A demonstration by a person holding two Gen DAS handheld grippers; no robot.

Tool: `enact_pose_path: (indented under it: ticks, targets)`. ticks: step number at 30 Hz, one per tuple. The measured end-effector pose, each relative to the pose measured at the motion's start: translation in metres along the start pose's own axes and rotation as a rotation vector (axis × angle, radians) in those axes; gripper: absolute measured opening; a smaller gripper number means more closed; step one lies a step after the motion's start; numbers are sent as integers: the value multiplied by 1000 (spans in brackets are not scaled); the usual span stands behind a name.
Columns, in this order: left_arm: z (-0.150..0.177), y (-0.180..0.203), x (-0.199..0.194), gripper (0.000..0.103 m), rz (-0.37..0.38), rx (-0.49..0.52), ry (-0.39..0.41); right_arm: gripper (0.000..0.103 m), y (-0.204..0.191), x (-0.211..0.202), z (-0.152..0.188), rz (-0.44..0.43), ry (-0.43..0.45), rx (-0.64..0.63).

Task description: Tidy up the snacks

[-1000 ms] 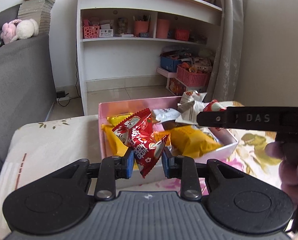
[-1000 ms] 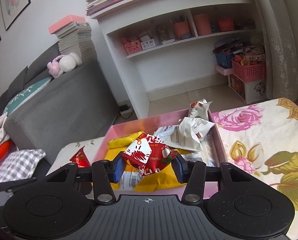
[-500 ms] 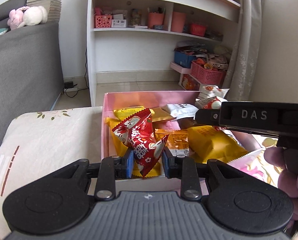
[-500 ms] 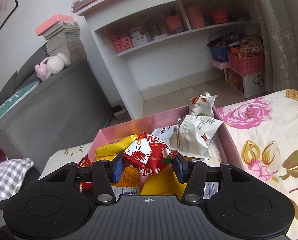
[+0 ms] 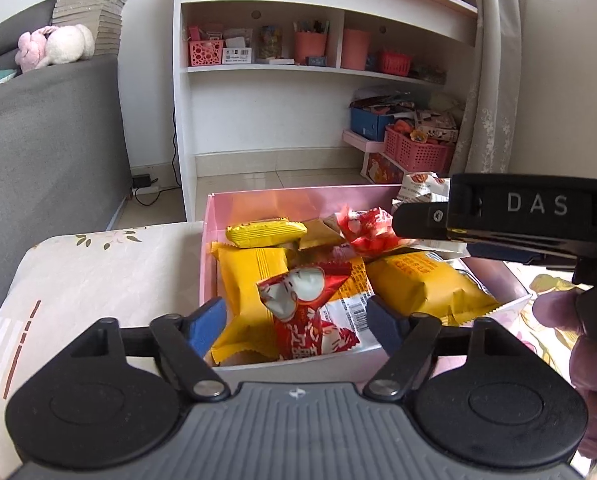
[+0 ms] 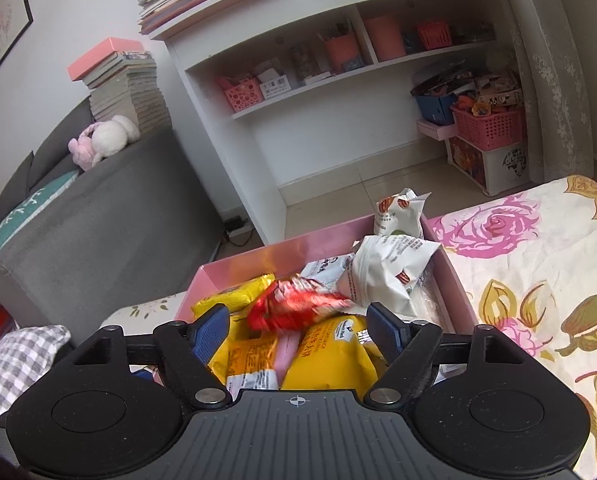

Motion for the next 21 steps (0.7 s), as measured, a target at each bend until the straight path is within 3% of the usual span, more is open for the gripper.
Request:
enact_pose_path:
  ticks: [9,13,21]
  targets:
    - [-3,5,-15,91,15,21,6,83,2,-18,-5,17,8,-48]
    - [-3,4,-22,98,10,-7,5,90,7,-30,-5,45,11,-80]
    - [0,1,-43,102,-13,-56,-16,92,20,-60,-3,96,-2,-140]
Point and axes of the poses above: each gripper's, at about its wrist camera, not at the fingertips, and x roughly the way its jaws point, y to its right, z to its underside, the point moved 7 cm from there along x, roughly the way its jaws point, and after that the axes turned 3 degrees about y, right-handed, at the moved point
